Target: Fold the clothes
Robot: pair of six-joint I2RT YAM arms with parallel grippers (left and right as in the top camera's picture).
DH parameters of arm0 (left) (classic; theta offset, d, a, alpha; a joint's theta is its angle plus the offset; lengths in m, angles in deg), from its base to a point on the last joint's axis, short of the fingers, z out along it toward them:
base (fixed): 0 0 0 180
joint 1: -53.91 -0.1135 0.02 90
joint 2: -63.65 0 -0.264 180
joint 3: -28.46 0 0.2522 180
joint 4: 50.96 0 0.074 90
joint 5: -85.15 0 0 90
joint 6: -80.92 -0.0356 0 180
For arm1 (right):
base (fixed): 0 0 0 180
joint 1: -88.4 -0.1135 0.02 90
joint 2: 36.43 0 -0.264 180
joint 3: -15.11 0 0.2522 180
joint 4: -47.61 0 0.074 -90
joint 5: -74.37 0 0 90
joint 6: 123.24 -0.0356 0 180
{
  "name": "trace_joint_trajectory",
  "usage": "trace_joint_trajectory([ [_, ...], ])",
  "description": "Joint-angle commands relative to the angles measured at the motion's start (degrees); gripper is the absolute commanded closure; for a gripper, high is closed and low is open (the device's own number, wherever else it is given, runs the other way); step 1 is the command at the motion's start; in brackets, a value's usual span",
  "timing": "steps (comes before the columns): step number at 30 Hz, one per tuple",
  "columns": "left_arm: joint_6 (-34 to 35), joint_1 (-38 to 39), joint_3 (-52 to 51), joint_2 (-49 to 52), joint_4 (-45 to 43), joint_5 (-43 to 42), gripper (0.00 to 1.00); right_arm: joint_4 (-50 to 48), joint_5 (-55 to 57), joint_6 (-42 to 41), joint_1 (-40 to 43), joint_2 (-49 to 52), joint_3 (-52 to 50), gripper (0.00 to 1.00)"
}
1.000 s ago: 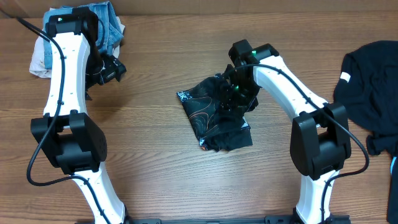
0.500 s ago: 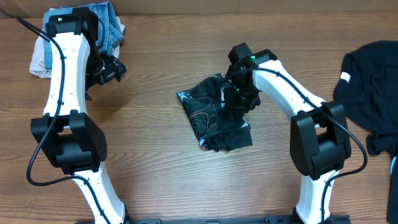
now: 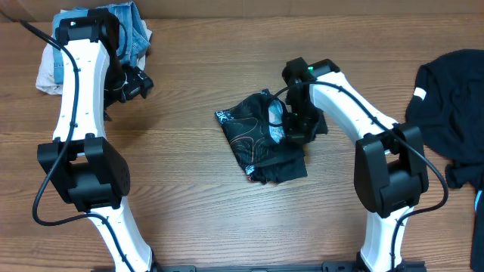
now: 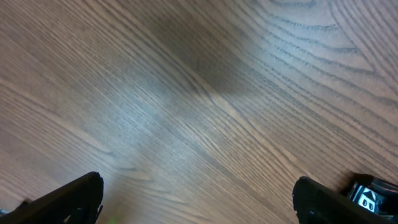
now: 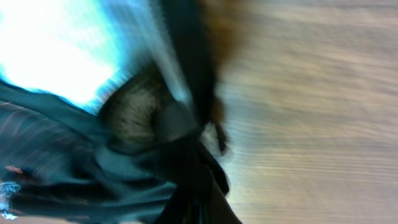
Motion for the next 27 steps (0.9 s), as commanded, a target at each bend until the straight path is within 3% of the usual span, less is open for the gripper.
trace_joint_trajectory([
  [1,-1.14,0.44,-0.35,-0.35,-0.35,0.72,0.0,4.59,5.53,-1.03,1.53,-0.15,2.25,0.96],
  [6,-1.16,0.44,-0.35,-0.35,-0.33,0.72,0.0,7.54,5.44,-1.05,1.81,-0.15,2.27,0.9],
  [13,-1.16,0.44,-0.35,-0.35,-0.09,0.72,0.0,9.22,6.14,-1.05,1.9,-0.15,2.29,0.66],
  [21,-1.14,0.44,-0.35,-0.35,-0.13,0.7,0.0,14.36,17.0,-8.15,1.9,-0.15,9.16,0.62],
  [24,-1.14,0.44,-0.35,-0.35,-0.13,0.7,0.0,12.83,14.56,-7.37,1.9,-0.15,14.93,0.6],
  [27,-1.11,0.44,-0.35,-0.35,-0.15,0.7,0.0,7.28,1.84,1.22,1.9,-0.15,18.6,0.45],
])
